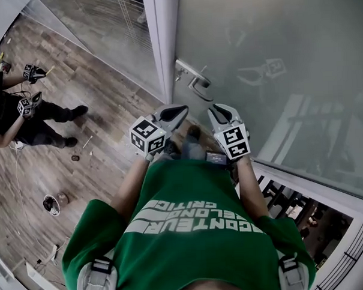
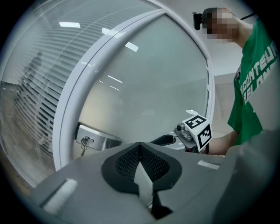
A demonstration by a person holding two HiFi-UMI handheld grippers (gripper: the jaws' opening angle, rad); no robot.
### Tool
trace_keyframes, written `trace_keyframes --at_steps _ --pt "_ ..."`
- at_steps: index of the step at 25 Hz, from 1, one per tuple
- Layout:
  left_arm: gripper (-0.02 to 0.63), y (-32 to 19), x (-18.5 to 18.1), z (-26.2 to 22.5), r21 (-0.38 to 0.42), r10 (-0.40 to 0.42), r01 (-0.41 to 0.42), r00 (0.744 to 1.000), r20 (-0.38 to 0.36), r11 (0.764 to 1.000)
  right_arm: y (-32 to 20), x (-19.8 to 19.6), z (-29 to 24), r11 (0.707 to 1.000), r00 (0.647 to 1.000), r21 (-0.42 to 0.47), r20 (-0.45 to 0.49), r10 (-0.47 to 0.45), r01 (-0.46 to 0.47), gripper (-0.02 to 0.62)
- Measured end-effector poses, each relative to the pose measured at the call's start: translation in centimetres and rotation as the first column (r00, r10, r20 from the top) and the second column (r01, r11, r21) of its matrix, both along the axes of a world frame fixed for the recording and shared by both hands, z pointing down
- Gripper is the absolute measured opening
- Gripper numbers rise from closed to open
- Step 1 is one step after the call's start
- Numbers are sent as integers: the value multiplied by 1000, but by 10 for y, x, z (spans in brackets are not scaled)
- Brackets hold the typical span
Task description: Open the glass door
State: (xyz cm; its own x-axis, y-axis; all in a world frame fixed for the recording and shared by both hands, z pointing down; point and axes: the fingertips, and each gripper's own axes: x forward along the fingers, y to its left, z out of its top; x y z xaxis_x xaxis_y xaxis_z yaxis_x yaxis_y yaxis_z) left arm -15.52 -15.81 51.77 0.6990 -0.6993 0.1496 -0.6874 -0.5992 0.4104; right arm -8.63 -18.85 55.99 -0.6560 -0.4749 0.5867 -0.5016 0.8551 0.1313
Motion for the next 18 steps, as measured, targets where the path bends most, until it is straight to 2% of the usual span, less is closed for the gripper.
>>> trace_keyframes --at_steps 5,10,18 --pt "17 -17 8 14 -40 1 1 999 42 999 -12 -8 23 999 990 25 -133 -44 47 71" --pt "16 -37 11 31 -76 -4 10 997 72 997 -21 -15 47 997 967 13 -244 -71 76 83" --pt "17 -61 19 47 -127 2 12 994 111 992 -30 -20 61 992 940 13 -323 -112 123 86"
